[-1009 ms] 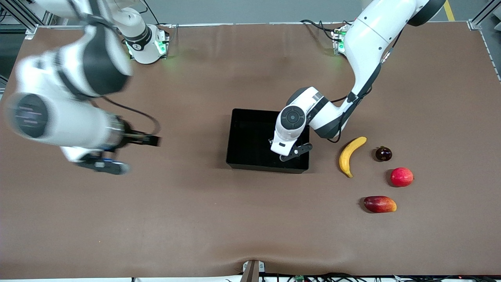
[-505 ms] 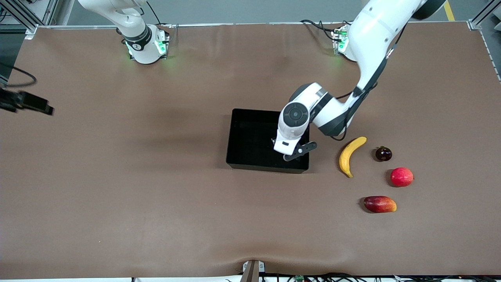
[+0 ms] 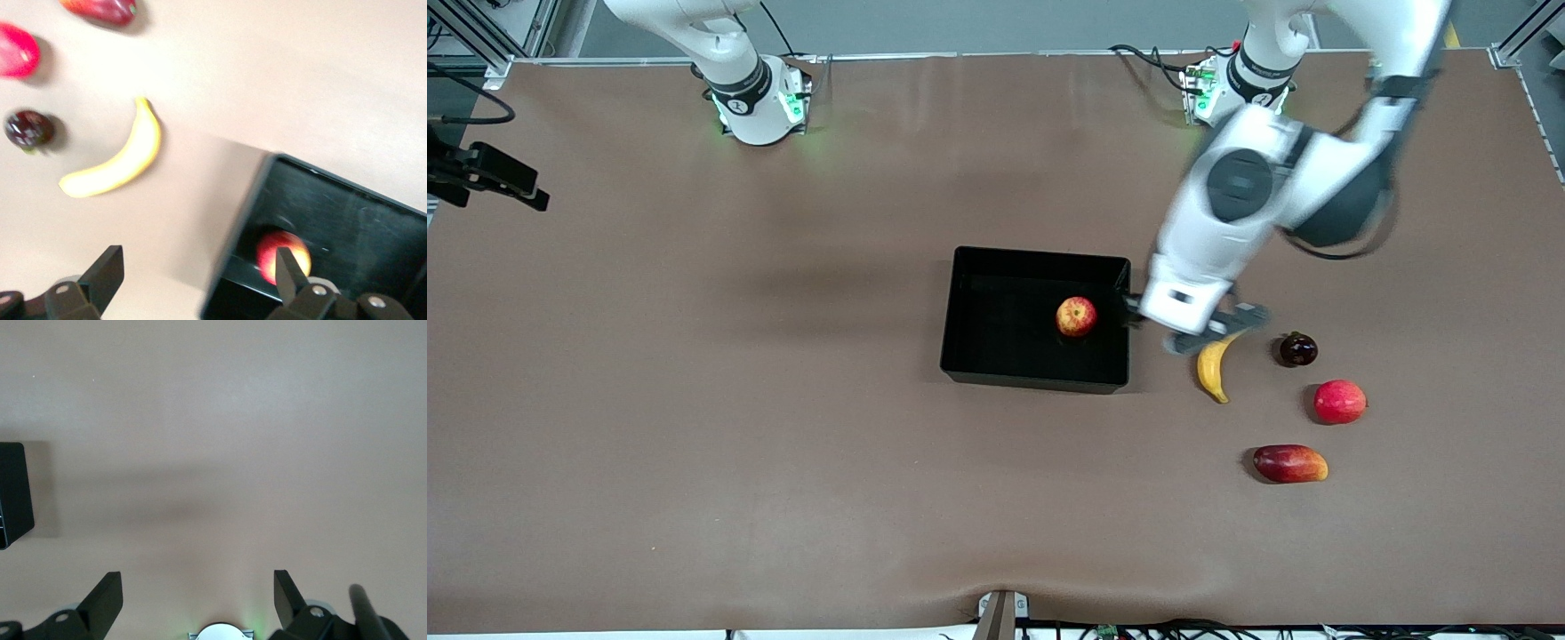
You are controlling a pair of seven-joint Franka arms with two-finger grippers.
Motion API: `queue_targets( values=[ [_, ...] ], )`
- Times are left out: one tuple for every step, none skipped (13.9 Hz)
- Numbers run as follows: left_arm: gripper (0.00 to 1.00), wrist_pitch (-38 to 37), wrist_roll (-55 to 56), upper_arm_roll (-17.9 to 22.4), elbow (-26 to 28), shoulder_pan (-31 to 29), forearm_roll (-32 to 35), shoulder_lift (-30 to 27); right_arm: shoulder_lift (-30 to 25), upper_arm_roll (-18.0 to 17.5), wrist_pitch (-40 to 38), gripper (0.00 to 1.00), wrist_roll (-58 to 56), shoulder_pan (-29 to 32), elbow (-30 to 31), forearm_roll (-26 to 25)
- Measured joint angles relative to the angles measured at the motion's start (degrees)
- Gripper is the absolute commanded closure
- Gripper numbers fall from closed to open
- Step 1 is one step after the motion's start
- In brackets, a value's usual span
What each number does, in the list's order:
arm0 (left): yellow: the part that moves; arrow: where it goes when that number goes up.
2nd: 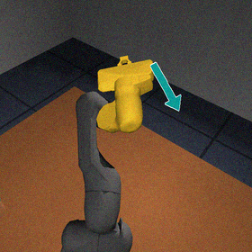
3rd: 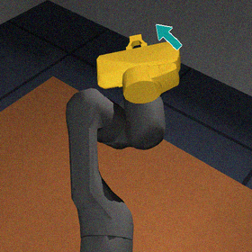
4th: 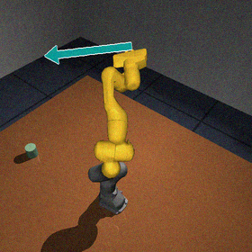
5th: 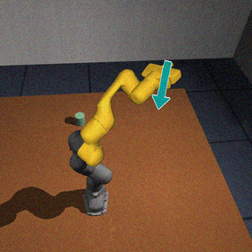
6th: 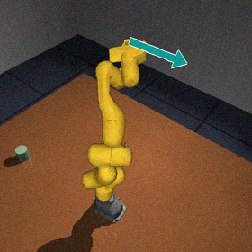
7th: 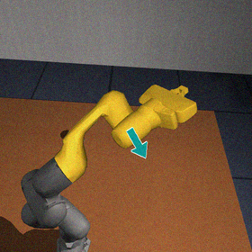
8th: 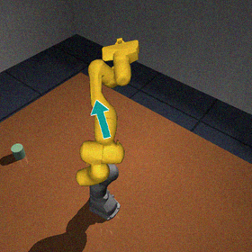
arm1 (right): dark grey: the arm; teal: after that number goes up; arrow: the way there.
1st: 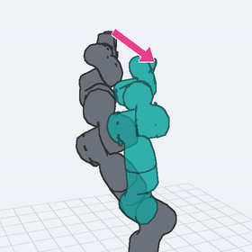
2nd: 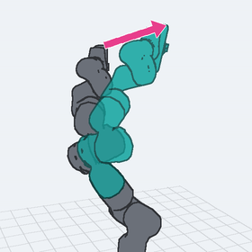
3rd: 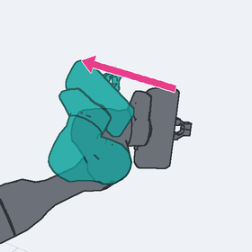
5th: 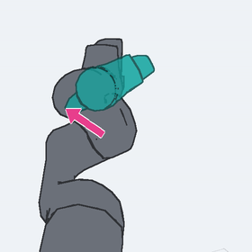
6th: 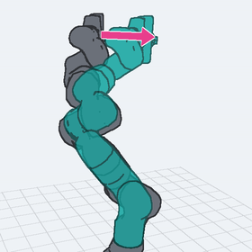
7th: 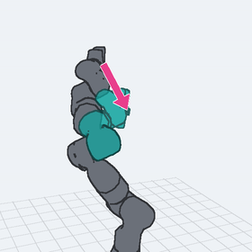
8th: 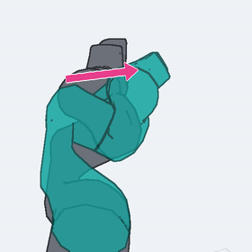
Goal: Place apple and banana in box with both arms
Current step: 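Lower the apple into the box and open the left gripper, then move the left gripper to the yellow banana and grasp it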
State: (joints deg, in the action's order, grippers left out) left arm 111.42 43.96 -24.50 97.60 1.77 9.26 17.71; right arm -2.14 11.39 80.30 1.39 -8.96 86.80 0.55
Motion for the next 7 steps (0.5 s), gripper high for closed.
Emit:
queue_targets(
  values=[
    [0.0,0.14,-5.55,0.07,0.35,-2.43,-0.17,0.34,-0.06,-0.03,0.19,0.0,0.02,-0.01,0.04,-0.25],
    [0.0,0.25,-11.79,0.11,0.71,-4.46,-0.21,0.88,-0.08,-0.01,0.36,0.0,0.04,0.03,-0.23,-0.54],
    [0.0,0.35,-18.61,0.13,1.01,-6.27,-0.24,1.61,-0.13,0.04,0.53,0.0,0.04,0.09,-0.73,-0.8],
    [0.0,0.49,-25.25,0.16,1.29,-7.86,-0.28,2.59,-0.16,0.12,0.59,0.0,0.03,0.15,-1.3,-0.97],
    [0.0,0.79,-30.83,0.22,1.59,-9.07,-0.28,3.81,-0.17,0.23,0.59,0.0,0.01,0.28,-1.76,-1.07],
    [0.0,1.56,-34.98,0.25,1.91,-9.88,0.03,5.28,-0.16,0.34,0.59,0.0,-0.17,0.66,-1.87,-1.15],
    [0.0,3.09,-37.82,0.27,2.5,-10.37,1.09,6.84,-0.15,0.48,0.59,0.0,-0.89,1.22,-1.85,-1.17]
  ],
)
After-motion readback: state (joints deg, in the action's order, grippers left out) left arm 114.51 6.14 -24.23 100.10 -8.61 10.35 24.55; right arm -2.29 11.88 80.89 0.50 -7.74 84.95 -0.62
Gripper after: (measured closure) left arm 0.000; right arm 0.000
